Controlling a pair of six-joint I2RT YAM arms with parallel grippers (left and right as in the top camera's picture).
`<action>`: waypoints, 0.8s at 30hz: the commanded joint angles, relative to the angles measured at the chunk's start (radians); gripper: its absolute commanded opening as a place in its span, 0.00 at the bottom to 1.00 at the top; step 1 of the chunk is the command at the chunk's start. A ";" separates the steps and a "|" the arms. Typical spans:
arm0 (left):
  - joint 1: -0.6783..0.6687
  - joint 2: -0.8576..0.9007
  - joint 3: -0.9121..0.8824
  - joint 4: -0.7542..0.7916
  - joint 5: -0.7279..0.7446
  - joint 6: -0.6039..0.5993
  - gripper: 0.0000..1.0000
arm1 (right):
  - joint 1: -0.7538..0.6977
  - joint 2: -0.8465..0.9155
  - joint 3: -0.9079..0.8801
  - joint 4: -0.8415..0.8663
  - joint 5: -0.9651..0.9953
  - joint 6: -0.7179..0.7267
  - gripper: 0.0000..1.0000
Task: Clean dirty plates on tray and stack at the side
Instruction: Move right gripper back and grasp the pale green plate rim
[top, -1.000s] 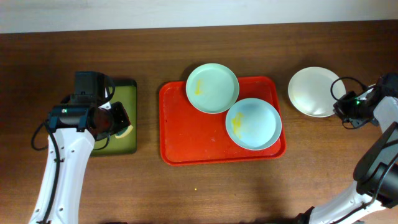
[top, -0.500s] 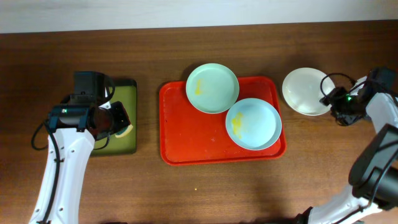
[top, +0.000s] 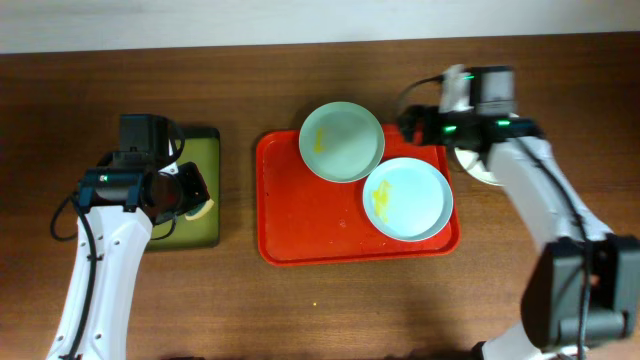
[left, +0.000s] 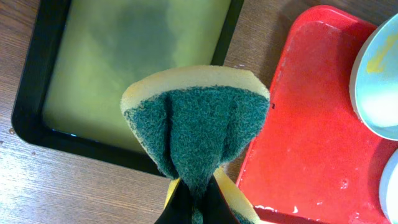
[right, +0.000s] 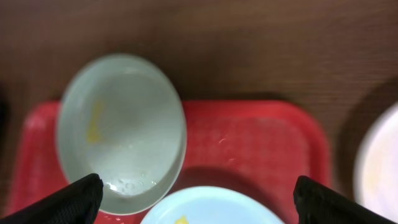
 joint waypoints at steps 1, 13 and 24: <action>-0.002 0.000 -0.003 0.003 -0.007 0.019 0.00 | 0.090 0.100 0.005 0.030 0.200 -0.016 0.99; -0.002 0.008 -0.003 0.004 -0.007 0.019 0.00 | 0.155 0.246 0.005 0.200 0.163 -0.023 0.55; -0.002 0.008 -0.003 0.003 -0.007 0.019 0.00 | 0.193 0.311 0.002 0.255 0.164 -0.016 0.49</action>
